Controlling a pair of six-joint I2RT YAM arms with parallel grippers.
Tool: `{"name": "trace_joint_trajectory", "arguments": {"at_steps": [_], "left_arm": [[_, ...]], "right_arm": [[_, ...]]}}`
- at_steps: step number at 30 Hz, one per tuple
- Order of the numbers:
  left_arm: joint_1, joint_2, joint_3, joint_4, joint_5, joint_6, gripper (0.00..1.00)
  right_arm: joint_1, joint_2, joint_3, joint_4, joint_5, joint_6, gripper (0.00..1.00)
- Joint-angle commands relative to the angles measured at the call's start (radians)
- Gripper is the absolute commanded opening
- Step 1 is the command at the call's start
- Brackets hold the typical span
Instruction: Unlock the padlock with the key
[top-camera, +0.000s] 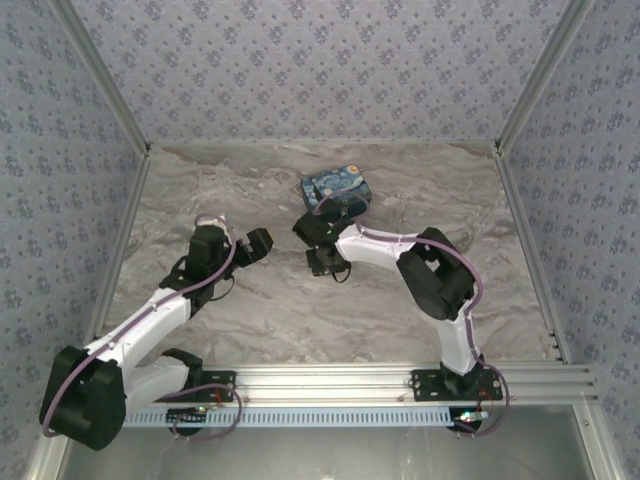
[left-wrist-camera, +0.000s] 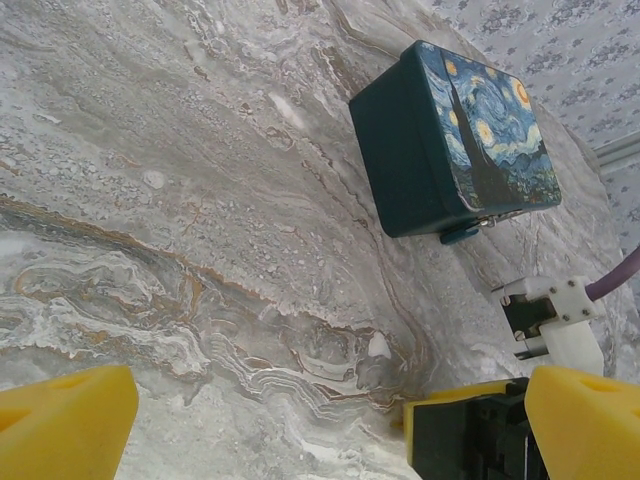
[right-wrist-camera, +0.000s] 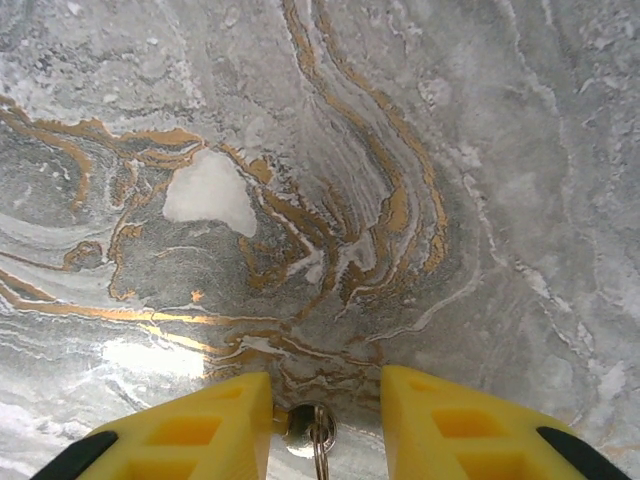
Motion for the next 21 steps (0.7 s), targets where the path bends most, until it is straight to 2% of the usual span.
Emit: {"name": "trace_joint_trajectory", "arguments": {"at_steps": [1, 12, 21], "left_arm": [[-0.004, 0.001, 0.001, -0.012, -0.009, 0.016, 0.99], [-0.004, 0.001, 0.015, -0.021, -0.011, 0.019, 0.99], [-0.004, -0.004, 0.019, -0.03, -0.012, 0.02, 1.0]], "right_arm": [[0.019, -0.003, -0.037, -0.062, -0.018, 0.033, 0.35], [0.016, -0.118, -0.095, -0.026, -0.035, 0.03, 0.36], [0.006, -0.116, -0.104, 0.014, -0.069, 0.024, 0.36]]}}
